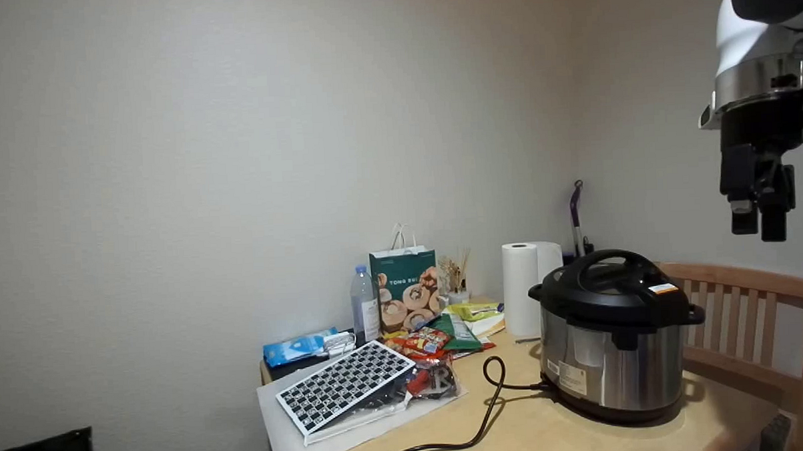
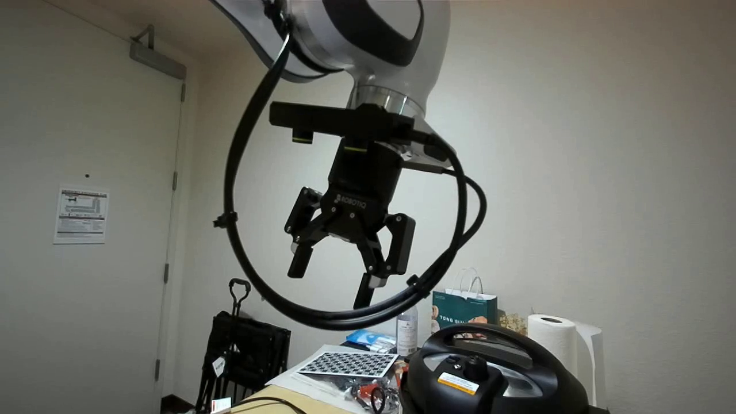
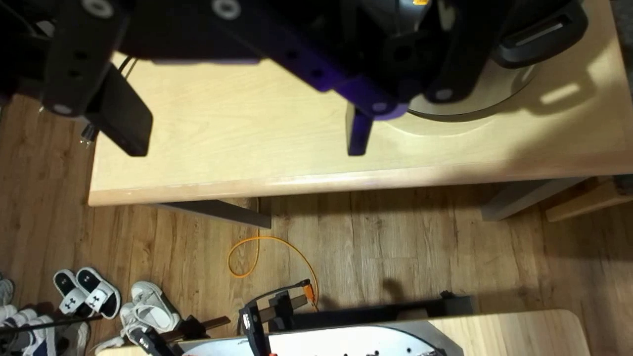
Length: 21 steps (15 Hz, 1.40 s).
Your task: Move the black cable to the right
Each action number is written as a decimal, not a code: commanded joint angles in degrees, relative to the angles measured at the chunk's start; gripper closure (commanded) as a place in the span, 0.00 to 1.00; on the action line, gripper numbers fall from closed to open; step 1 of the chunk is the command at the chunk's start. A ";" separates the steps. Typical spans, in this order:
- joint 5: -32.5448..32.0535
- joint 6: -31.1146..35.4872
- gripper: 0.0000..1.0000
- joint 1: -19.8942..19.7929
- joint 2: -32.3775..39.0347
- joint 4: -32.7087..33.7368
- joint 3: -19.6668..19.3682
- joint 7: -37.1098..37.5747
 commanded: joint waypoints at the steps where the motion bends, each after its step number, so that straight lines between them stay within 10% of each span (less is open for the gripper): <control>1: 0.31 0.55 0.00 3.02 0.99 -3.23 6.62 0.37; 7: 2.08 2.70 0.00 13.87 4.54 -8.34 20.55 3.76; 21: 9.84 11.71 0.00 17.26 10.84 -6.81 20.03 2.27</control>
